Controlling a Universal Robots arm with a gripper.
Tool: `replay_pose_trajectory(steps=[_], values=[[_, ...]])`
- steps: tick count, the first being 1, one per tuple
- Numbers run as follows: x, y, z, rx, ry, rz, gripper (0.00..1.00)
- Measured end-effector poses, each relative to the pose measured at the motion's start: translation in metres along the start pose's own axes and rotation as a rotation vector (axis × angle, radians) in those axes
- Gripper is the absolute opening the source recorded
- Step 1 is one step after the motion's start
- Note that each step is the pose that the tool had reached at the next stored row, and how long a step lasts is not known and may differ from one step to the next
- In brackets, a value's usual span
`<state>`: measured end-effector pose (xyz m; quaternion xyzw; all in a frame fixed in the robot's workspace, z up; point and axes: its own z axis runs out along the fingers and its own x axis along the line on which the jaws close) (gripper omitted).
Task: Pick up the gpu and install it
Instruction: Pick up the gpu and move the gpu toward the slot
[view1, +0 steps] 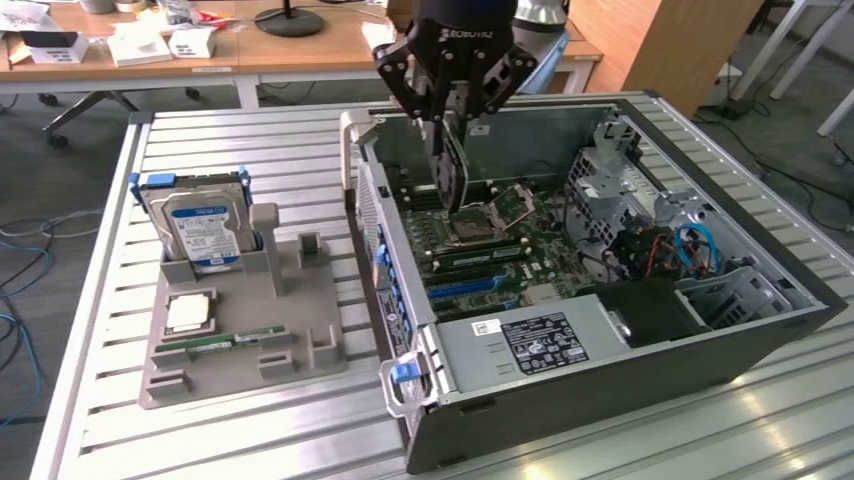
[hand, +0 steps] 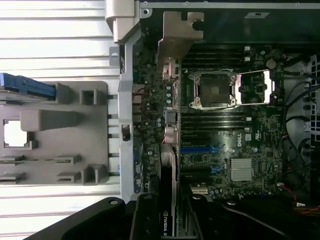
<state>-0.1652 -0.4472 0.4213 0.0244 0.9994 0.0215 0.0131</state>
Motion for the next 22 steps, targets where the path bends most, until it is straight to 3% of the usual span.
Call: replay_pose_trajectory(steps=[13, 22], values=[[-0.056, 0.0027, 0.0015, 0.0001, 0.0, 0.0, 0.26], [-0.087, 0.0042, 0.0023, 0.0, 0.0, 0.0, 0.26]])
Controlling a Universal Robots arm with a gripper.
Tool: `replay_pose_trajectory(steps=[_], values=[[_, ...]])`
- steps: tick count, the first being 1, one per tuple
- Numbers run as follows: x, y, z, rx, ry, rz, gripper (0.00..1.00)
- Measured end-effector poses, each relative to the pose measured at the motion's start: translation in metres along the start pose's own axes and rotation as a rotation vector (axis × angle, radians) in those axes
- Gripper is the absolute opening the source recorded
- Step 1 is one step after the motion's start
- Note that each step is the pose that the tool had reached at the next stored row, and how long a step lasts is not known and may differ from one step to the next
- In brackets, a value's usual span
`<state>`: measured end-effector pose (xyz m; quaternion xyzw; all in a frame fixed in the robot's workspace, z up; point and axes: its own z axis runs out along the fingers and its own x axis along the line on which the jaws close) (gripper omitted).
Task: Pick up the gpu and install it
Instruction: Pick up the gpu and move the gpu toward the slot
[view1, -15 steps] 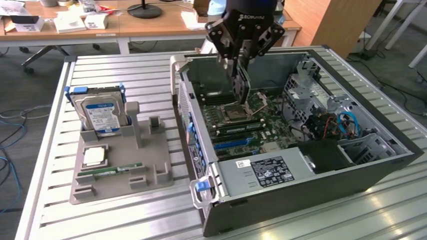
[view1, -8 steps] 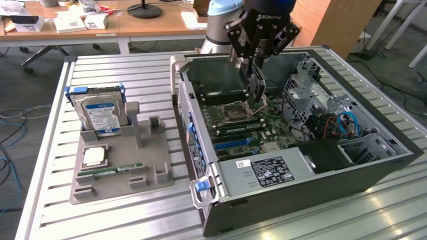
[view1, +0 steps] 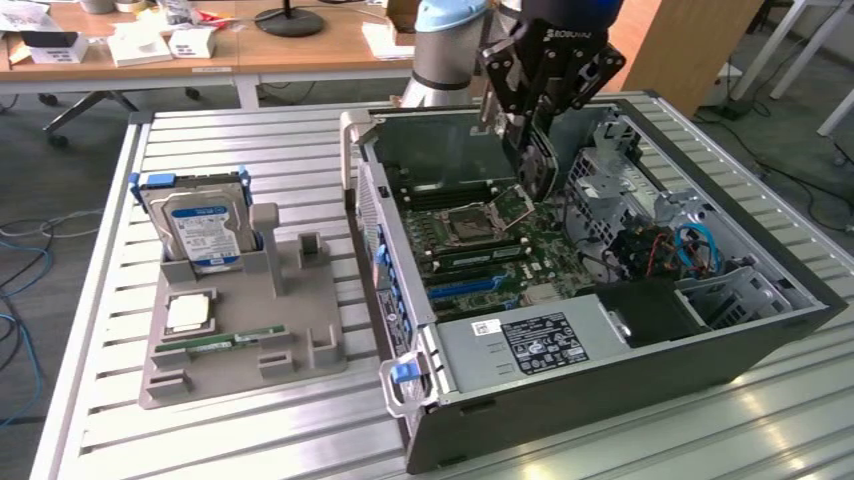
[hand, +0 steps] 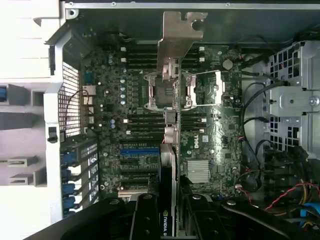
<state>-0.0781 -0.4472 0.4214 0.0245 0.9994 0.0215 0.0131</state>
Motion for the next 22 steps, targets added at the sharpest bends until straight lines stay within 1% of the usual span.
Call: replay_pose_trajectory(steps=[7, 19, 22], values=[[-0.022, 0.0011, 0.0006, 0.0001, 0.0, 0.0, 0.26], [-0.054, 0.0026, 0.0014, 0.0001, 0.0, 0.0, 0.26], [-0.06, 0.0029, 0.0017, -0.0001, 0.0, 0.0, 0.26]])
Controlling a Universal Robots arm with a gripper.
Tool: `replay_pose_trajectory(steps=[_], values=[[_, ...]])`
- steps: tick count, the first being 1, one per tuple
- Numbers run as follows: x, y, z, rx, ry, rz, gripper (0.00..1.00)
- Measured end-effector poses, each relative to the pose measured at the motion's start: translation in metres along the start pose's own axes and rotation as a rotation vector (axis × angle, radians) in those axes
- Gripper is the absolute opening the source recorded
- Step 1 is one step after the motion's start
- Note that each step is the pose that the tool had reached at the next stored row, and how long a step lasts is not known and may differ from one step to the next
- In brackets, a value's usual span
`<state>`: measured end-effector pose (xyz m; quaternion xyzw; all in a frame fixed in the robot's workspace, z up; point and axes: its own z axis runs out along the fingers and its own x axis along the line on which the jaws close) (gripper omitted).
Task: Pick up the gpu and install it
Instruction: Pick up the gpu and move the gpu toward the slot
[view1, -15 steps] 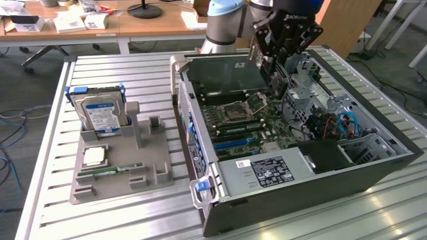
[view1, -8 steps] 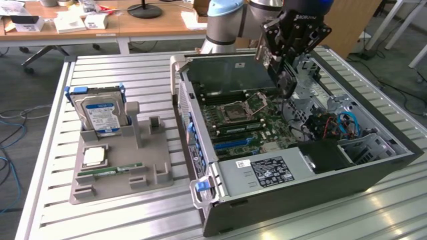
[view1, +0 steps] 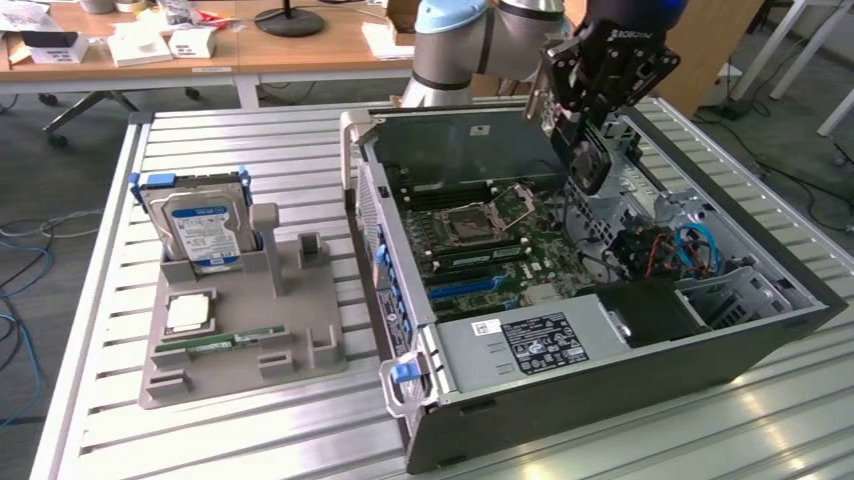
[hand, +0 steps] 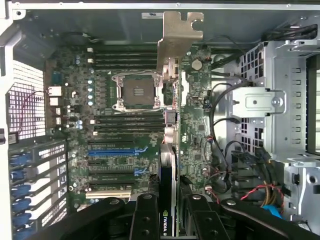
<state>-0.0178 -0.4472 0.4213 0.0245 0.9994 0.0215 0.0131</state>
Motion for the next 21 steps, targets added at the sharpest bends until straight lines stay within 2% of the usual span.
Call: replay_pose_trajectory(steps=[6, 14, 21], values=[[-0.012, 0.0006, 0.0003, 0.0001, 0.0, 0.0, 0.26], [-0.034, 0.0017, 0.0009, 0.0, -0.0001, -0.001, 0.26], [-0.035, 0.0017, 0.0009, -0.0001, 0.0008, -0.01, 0.26]])
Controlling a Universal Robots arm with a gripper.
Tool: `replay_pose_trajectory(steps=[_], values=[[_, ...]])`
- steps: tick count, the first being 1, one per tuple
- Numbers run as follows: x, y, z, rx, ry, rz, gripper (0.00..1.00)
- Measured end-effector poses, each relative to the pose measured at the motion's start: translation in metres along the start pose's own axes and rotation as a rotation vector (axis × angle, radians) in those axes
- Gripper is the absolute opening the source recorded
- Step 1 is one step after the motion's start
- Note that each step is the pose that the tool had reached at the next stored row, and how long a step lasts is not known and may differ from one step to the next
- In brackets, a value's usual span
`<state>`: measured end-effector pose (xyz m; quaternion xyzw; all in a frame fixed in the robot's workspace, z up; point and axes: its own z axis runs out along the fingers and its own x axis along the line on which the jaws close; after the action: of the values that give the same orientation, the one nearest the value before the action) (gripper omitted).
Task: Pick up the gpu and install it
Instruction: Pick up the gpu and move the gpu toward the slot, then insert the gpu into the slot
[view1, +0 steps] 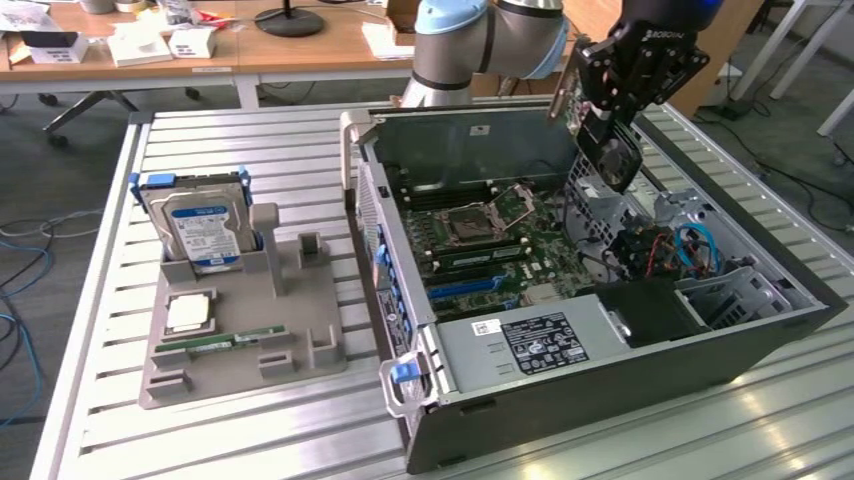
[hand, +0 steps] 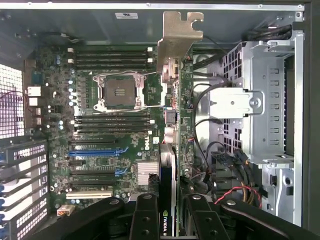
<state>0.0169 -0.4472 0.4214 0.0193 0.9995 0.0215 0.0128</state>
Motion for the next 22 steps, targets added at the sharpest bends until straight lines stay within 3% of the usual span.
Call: replay_pose_trajectory(steps=[22], values=[[-0.0003, -0.0004, 0.0088, -0.0003, 0.0014, -0.009, 0.26]])
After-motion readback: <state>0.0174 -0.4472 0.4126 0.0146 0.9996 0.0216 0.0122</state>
